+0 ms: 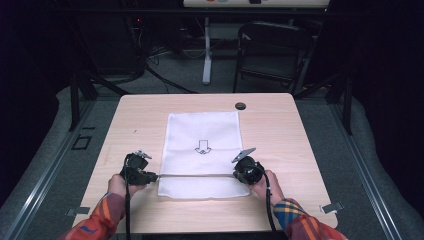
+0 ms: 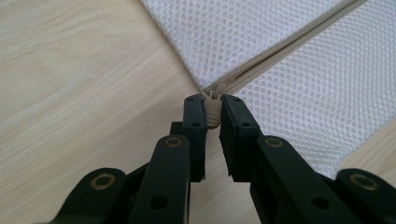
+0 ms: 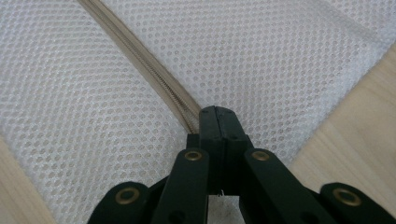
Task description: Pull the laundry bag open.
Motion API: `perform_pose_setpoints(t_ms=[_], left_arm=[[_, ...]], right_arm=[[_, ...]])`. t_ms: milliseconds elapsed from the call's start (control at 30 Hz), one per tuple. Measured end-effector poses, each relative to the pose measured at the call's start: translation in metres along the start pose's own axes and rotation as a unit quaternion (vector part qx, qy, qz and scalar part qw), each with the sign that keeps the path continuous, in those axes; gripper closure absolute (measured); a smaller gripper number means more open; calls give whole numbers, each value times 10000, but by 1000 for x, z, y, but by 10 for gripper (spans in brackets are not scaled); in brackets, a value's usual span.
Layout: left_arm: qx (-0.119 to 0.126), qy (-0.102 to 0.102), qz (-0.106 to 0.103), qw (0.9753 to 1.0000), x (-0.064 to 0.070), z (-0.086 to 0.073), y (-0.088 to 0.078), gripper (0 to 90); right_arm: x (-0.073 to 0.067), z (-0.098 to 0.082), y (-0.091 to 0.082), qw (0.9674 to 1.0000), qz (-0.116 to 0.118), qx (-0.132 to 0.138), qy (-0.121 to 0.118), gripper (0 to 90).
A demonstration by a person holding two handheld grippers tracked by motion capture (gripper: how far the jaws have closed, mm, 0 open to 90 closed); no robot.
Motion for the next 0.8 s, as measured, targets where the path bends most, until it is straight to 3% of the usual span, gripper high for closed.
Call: perform_pose_setpoints(t_ms=[67, 167, 200, 300, 467, 600, 733, 800], left_arm=[[7, 17, 9, 10000, 1, 1, -1, 799], [95, 6, 44, 9999, 0, 3, -2, 773], [115, -20, 39, 9999, 0, 4, -3, 726], [172, -61, 56, 9998, 1, 6, -5, 550], [247, 22, 134, 9996, 4, 8, -10, 311], [326, 49, 224, 9992, 5, 10, -15, 206], [410, 23, 283, 9988, 4, 8, -22, 154], [479, -48, 252, 9985, 4, 6, -26, 130]], right_arm=[[0, -1, 0, 9999, -24, 62, -142, 900], [0, 0, 0, 9999, 96, 100, -79, 900], [-1, 0, -1, 9998, 151, 114, -54, 892], [-3, 3, -6, 9996, 67, 167, -211, 788], [-1, 6, -19, 9998, 30, 143, -112, 555], [3, 3, -30, 9998, -22, 187, 39, 309], [9, -5, -44, 9994, 1, 206, 260, 146], [14, -10, -51, 9991, -28, 244, 349, 124]])
Point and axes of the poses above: each handheld gripper's, and its own axes: y roughly forward along the jaws, z roughly out of its top, x roughly to its right, the point moved 8 cm from there along y, roughly forward along the jaws, and after that the axes turned 9 degrees about -x, right-handed, at the moved point
